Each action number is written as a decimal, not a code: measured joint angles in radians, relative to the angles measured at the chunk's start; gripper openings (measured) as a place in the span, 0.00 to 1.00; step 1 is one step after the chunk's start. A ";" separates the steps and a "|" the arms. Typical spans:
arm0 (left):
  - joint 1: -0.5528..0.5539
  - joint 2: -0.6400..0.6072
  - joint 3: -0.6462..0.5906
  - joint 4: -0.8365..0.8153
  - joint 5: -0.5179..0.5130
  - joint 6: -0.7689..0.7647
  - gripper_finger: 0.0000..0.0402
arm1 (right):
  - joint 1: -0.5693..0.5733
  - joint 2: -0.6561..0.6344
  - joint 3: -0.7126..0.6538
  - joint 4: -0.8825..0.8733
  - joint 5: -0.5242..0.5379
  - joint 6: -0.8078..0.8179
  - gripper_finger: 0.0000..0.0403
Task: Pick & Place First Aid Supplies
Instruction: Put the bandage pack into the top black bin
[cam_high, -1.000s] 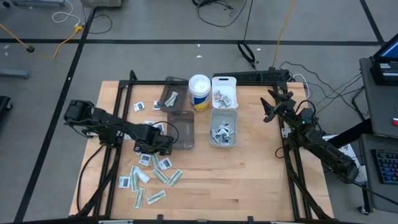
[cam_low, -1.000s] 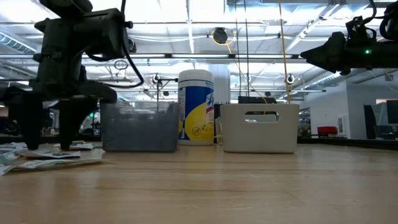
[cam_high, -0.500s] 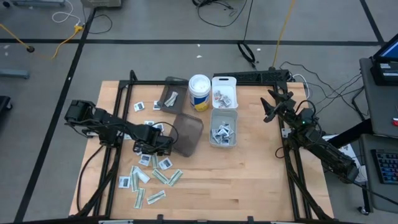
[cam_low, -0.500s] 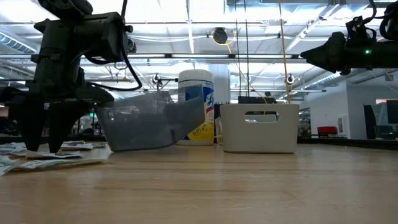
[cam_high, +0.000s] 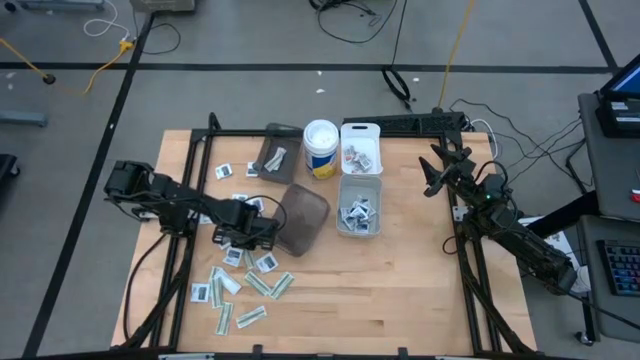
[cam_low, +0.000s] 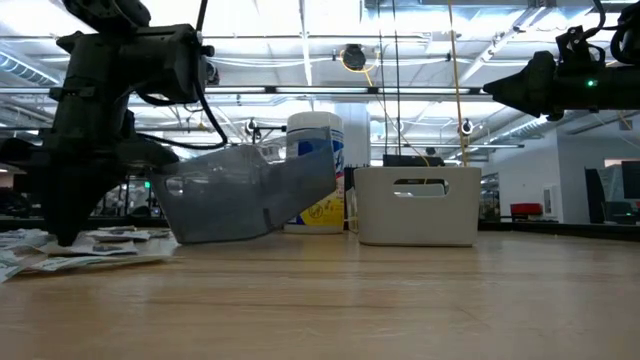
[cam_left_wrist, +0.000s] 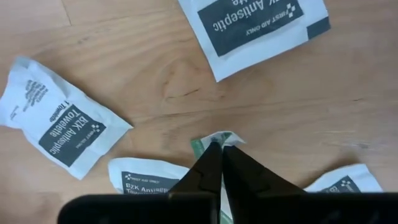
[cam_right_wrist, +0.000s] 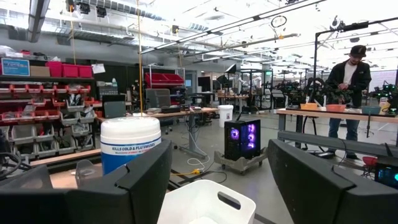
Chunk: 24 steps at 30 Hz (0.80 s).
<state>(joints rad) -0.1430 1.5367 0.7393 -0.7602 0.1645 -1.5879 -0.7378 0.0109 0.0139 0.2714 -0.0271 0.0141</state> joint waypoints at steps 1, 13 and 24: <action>0.004 0.001 0.003 -0.005 0.006 0.005 0.03 | 0.000 0.000 0.000 0.000 0.000 0.000 0.65; 0.065 0.002 0.067 -0.067 0.014 0.074 0.01 | 0.000 0.000 0.000 0.000 0.000 0.000 0.65; 0.152 -0.122 0.162 -0.317 -0.019 0.179 0.01 | 0.000 0.000 0.000 0.000 0.000 0.000 0.65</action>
<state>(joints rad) 0.0085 1.4146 0.9017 -1.0776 0.1459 -1.4086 -0.7377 0.0105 0.0140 0.2714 -0.0269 0.0143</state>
